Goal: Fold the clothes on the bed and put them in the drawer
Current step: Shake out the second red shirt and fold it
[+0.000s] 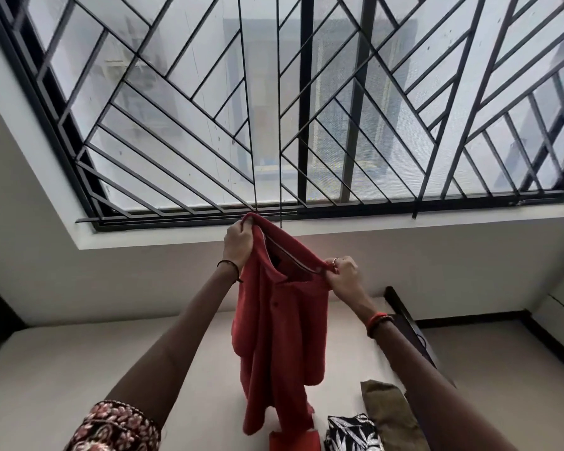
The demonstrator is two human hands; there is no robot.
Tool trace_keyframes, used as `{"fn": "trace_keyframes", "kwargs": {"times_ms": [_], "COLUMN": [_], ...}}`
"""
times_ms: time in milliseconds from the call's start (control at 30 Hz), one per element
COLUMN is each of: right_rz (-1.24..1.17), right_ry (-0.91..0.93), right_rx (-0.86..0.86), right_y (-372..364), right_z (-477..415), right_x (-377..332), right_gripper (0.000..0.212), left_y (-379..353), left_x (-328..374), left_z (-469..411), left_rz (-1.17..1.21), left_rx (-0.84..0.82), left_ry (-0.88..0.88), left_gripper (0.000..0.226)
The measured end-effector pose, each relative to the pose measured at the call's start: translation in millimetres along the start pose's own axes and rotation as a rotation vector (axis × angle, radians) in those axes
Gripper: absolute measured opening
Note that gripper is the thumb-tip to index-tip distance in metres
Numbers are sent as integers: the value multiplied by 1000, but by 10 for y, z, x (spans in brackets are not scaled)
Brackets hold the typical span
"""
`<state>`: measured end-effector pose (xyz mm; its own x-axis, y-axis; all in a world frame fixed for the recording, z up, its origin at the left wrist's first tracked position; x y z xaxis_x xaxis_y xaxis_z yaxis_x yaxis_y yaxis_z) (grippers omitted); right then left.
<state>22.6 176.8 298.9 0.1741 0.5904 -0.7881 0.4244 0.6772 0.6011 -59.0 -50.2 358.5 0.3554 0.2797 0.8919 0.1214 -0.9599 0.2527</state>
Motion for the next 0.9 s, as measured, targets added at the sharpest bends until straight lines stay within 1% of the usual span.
{"fn": "trace_keyframes", "kwargs": {"times_ms": [33,67,133,167,233,267,333,367,400,433,500,567,667,733,767,800,833,900], "right_rz": [8,19,41,9,-149,-254,-437,-465,-440,-388,-236,-176,-183,-214,-245,-284,-330,-412], "right_ry": [-11,-33,-64,-69,-47,-36,-16,8,31,58,151,223,229,210,193,169,143,122], "right_rx": [-20,-85,-264,-339,-423,-459,-570,-623,-654,-652,-537,-483,-544,-573,-578,-575,-564,-531], "right_y": [1,-15,-95,-137,-118,-114,-107,-111,-132,-148,-142,-132,-134,-107,-95,-69,-40,39], "right_z": [-35,-61,-82,-76,-41,-30,7,33,47,48,-25,-70,-82,-95,-108,-127,-146,-177], "right_x": [31,47,54,26,-179,-315,-612,-764,-885,-982,-1093,-1160,-1190,-1169,-1149,-1120,-1084,-1047], "right_gripper": [17,19,20,23,47,57,61,59,56,52,45,35,24,22,21,20,18,12], "left_y": [2,13,13,7,-31,-67,-154,-192,-223,-244,-264,-251,-224,-250,-257,-248,-198,-31], "left_x": [51,103,193,225,299,332,431,490,540,580,601,602,598,632,637,624,597,461], "left_z": [-9,-16,-49,-66,-78,-74,-56,-46,-37,-35,-40,-24,19,95,129,140,130,63], "left_rz": [-26,-60,-114,-121,-127,-135,-162,-187,-210,-223,-217,-181,-94,18,93,179,256,319], "left_rx": [-14,-26,-63,-78,-108,-134,-194,-222,-244,-261,-290,-316,-385,-480,-520,-534,-512,-399], "left_ry": [-20,-37,-76,-91,-105,-111,-136,-152,-166,-172,-172,-163,-170,-157,-133,-106,-90,-104], "left_gripper": [35,35,33,33,34,34,33,32,32,32,31,28,24,13,13,19,23,21]}}
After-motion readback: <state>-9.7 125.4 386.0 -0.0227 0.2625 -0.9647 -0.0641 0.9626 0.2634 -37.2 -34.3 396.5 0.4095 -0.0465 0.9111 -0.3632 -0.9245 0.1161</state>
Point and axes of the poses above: each hand's wrist, its own z-axis away from the middle knuckle, its own y-axis out of the back of the hand, x = y × z, the point moved 8 cm from there along -z, towards the middle knuckle, and after that the axes turned 13 degrees about -y, right-handed, at the moved point
